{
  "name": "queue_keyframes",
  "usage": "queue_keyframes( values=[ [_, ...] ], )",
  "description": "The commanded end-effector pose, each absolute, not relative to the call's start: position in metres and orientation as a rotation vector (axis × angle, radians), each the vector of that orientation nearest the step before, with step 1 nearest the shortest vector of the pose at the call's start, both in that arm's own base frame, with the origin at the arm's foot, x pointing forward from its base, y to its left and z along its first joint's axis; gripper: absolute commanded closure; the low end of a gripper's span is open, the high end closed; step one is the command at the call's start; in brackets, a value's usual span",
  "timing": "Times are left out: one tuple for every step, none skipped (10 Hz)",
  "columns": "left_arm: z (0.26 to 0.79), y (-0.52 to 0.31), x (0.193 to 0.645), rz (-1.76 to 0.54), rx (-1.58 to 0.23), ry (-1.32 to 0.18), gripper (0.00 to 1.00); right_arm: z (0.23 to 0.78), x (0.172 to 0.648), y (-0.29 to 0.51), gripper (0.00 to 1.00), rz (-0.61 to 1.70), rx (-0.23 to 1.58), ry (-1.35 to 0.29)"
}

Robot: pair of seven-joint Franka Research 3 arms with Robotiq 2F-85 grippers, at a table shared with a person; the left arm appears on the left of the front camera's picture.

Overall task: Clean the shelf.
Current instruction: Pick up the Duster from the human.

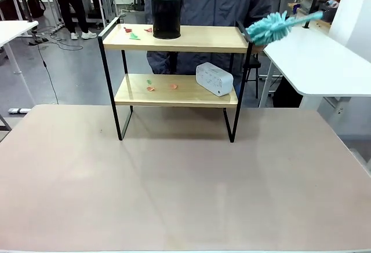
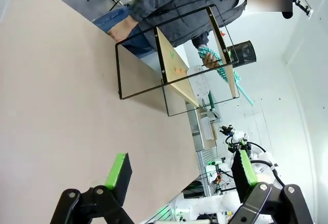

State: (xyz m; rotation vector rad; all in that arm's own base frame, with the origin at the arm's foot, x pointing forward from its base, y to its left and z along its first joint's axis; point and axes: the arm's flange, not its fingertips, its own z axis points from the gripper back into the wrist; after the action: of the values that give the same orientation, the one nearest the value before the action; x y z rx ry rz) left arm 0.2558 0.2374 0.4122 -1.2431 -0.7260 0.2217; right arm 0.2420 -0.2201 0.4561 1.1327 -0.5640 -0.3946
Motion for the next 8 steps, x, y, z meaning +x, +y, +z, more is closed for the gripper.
queue_keyframes(
  values=[
    [0.411, 0.236, 0.257, 0.202, -1.256, -0.761, 0.00, 0.456, 0.244, -0.218, 0.00, -0.368, 1.141, -0.592],
    [0.411, 0.236, 0.257, 0.202, -1.256, -0.761, 0.00, 0.456, 0.244, -0.218, 0.00, -0.368, 1.141, -0.592],
    [0.411, 0.236, 0.257, 0.202, -1.256, -0.761, 0.00, 0.456, 0.244, -0.218, 0.00, -0.368, 1.141, -0.592],
    [0.411, 0.236, 0.257, 0.202, -1.256, -0.761, 0.00, 0.456, 0.244, -0.218, 0.00, -0.368, 1.141, -0.592],
    [0.411, 0.236, 0.257, 0.202, -1.256, -0.761, 0.00, 0.456, 0.244, -0.218, 0.00, -0.368, 1.141, -0.592],
    [0.411, 0.236, 0.257, 0.202, -1.256, -0.761, 0.00, 0.456, 0.244, -0.218, 0.00, -0.368, 1.141, -0.592],
    [0.411, 0.236, 0.257, 0.202, -1.256, -0.761, 0.00, 0.455, 0.243, -0.219, 0.00, -0.393, 1.128, -0.561],
    [0.411, 0.236, 0.257, 0.202, -1.256, -0.761, 0.00, 0.460, 0.260, -0.216, 0.00, -0.398, 1.181, -0.550]
  ],
)
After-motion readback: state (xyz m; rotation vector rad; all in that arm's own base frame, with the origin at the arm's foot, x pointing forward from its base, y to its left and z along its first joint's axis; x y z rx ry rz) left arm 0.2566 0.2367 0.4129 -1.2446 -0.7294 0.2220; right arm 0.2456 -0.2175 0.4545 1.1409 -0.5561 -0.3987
